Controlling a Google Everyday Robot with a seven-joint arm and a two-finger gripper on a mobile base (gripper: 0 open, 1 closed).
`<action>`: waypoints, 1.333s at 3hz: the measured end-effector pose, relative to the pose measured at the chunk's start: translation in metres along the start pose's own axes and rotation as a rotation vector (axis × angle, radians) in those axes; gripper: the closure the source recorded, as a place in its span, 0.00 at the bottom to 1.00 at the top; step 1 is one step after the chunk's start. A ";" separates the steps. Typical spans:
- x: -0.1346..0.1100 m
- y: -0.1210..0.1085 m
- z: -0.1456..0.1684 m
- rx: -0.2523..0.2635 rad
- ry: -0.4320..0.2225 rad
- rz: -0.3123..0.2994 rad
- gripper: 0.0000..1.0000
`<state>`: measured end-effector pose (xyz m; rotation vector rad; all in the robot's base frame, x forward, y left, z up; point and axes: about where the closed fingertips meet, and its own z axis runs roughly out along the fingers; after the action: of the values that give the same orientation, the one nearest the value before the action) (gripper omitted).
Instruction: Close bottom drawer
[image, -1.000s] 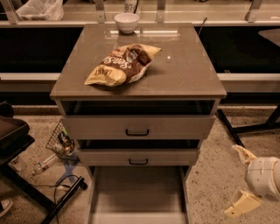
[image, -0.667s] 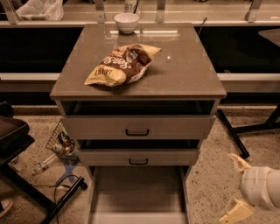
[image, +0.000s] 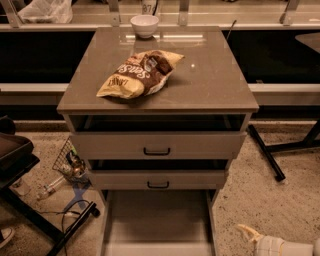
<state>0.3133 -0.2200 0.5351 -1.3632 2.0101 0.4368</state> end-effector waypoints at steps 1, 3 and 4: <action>0.040 0.011 0.050 -0.031 -0.048 -0.025 0.54; 0.072 0.028 0.096 -0.088 -0.050 -0.015 1.00; 0.076 0.033 0.103 -0.099 -0.049 -0.003 1.00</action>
Offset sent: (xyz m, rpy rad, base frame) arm -0.0056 0.0181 -0.1373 0.0717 -0.0047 0.0934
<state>0.2992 -0.1976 0.4052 -1.4008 1.9695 0.5691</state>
